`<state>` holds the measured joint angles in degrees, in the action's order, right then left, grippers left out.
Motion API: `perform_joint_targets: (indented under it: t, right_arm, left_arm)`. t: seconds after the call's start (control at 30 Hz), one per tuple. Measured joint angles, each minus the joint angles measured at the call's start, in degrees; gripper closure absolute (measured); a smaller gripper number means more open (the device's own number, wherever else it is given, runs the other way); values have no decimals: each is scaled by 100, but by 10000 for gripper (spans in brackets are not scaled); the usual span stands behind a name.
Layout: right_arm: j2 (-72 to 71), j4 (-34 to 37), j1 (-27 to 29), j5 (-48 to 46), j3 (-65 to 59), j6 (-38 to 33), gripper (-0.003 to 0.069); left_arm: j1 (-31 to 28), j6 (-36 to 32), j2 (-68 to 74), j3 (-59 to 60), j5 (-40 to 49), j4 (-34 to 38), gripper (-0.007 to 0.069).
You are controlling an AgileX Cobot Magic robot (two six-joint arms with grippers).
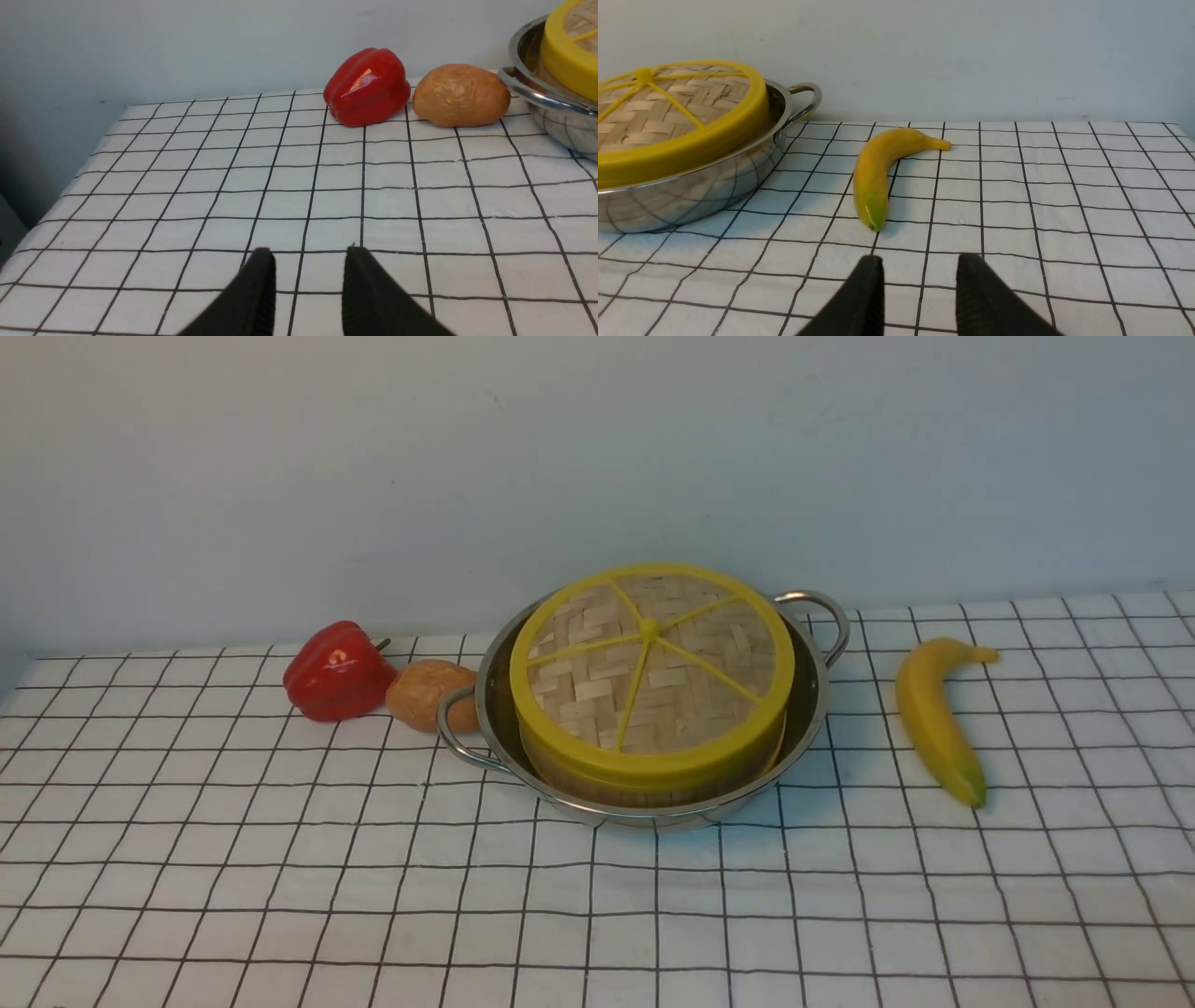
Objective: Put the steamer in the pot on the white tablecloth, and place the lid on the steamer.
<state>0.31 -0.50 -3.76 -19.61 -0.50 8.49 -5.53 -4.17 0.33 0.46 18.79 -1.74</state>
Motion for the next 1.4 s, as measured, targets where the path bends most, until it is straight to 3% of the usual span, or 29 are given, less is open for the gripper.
perform_joint_targets:
  t: [0.23,1.4]
  right_arm:
    - [0,0,0,0,0,0,417]
    - [0,0,0,0,0,0,417]
  left_arm:
    - [76,339,-26,0,25,-207,413]
    - [78,356,-26,0,25,-222,382]
